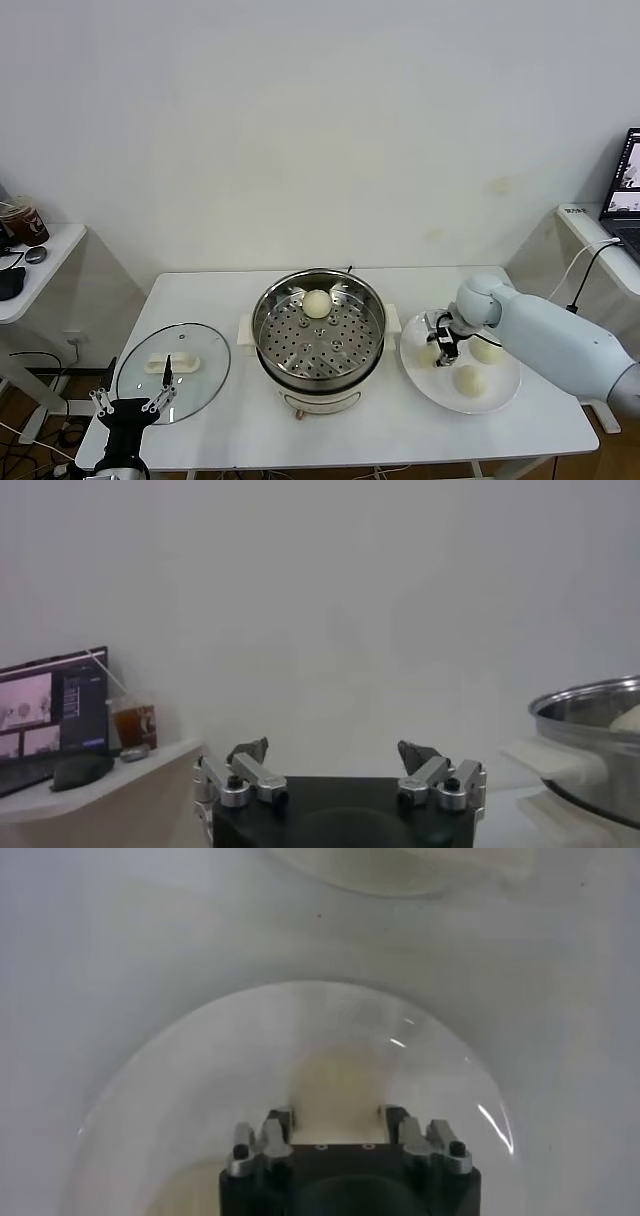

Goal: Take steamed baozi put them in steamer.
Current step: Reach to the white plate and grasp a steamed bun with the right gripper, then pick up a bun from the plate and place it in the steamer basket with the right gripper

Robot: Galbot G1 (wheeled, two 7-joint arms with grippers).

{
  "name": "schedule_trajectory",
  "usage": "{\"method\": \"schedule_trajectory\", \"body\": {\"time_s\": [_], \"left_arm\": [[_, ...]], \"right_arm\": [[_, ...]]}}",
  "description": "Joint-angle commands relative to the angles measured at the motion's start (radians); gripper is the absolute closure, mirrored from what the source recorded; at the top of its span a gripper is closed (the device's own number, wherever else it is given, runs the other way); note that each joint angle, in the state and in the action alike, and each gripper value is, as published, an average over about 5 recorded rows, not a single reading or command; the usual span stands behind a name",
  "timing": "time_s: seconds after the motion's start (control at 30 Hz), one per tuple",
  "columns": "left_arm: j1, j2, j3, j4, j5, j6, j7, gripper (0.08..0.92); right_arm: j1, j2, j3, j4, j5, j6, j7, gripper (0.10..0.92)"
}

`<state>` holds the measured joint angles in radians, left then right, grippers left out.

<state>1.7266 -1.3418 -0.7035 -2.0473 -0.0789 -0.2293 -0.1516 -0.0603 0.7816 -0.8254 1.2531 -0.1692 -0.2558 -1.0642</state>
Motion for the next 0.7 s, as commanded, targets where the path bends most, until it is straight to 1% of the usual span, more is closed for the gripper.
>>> {"method": "schedule_trajectory", "body": {"time_s": [0.03,0.1,0.2,0.3,0.5,0.6,0.7], "left_arm": [[-0.003,0.001,0.001,-0.001,-0.001,0.000,0.000,0.177],[-0.007,0.002,0.004,-0.001,-0.003,0.001,0.001,0.177],[-0.014,0.005,0.010,-0.001,-0.005,0.002,0.002,0.177],[-0.022,0.010,0.017,-0.001,-0.009,0.003,0.003,0.177],[-0.040,0.024,0.030,-0.001,-0.022,0.004,0.005,0.177],[-0.046,0.030,0.034,-0.001,-0.029,0.004,0.006,0.177],[-0.049,0.036,0.033,0.000,-0.037,0.004,0.008,0.177]], "right_arm": [[0.164,-0.068,-0.056,0.059,0.086,-0.006,-0.027,0.572],[0.242,-0.107,-0.095,0.091,0.145,-0.017,-0.035,0.582],[0.400,-0.142,-0.197,0.142,0.258,-0.050,-0.036,0.577],[0.616,-0.136,-0.335,0.196,0.383,-0.110,-0.025,0.574],[0.984,0.000,-0.563,0.323,0.654,-0.268,0.042,0.567],[1.047,0.086,-0.614,0.391,0.770,-0.348,0.094,0.567],[1.013,0.170,-0.626,0.433,0.841,-0.431,0.158,0.567]]}}
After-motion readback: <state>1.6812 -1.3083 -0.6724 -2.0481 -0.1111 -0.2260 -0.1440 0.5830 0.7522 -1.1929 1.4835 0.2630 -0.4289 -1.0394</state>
